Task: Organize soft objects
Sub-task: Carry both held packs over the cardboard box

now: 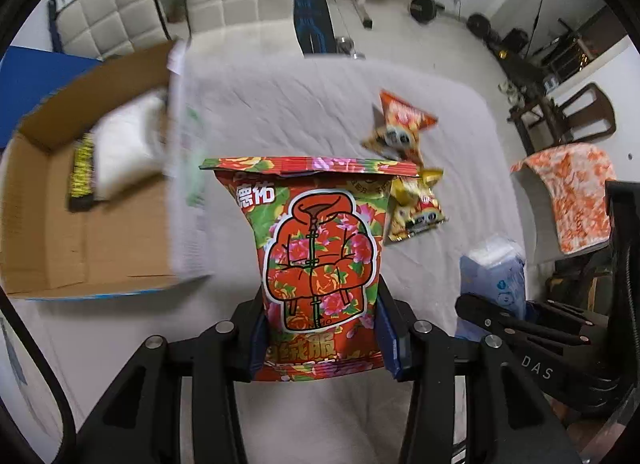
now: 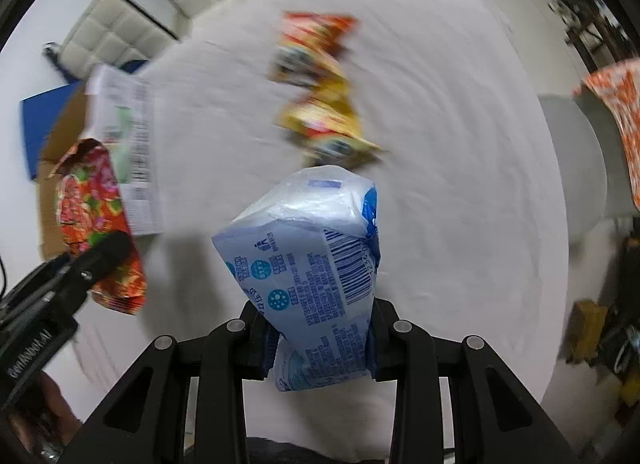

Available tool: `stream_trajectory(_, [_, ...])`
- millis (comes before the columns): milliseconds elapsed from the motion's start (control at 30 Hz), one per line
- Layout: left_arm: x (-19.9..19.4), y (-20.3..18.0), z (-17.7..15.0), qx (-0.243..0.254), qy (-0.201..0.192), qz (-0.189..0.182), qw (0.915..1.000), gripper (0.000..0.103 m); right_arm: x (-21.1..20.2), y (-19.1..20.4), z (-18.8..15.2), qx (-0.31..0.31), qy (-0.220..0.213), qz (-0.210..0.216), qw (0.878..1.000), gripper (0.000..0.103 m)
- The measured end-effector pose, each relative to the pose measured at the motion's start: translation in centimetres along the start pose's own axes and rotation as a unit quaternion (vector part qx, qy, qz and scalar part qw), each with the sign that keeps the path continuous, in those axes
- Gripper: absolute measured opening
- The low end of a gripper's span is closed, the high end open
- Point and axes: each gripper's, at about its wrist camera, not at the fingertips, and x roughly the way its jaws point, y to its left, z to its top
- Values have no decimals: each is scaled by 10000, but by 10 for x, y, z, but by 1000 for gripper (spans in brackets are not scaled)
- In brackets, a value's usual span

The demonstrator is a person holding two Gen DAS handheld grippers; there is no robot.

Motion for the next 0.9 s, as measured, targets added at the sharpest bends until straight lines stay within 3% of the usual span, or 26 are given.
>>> stream_trajectory(133, [-35, 43, 7, -190, -268, -20, 9995, 42, -40, 59, 6, -354, -302, 274, 9985, 36])
stream_trajectory(233, [-70, 83, 8, -304, -420, 33, 9986, 42, -49, 105, 14, -631, -430, 387, 9963, 36])
stream_trajectory(433, [-103, 162, 14, -554, -639, 277, 9960, 42, -56, 190, 23, -1023, -436, 637, 9918, 36])
stream_trajectory(600, [-103, 218, 25, -730, -642, 522, 9939, 42, -28, 266, 42, -1364, -332, 594, 9883, 36])
stream_trajectory(900, [-62, 304, 63, -826, -185, 1046, 9909, 42, 49, 333, 87, -1263, 53, 432, 9910, 36])
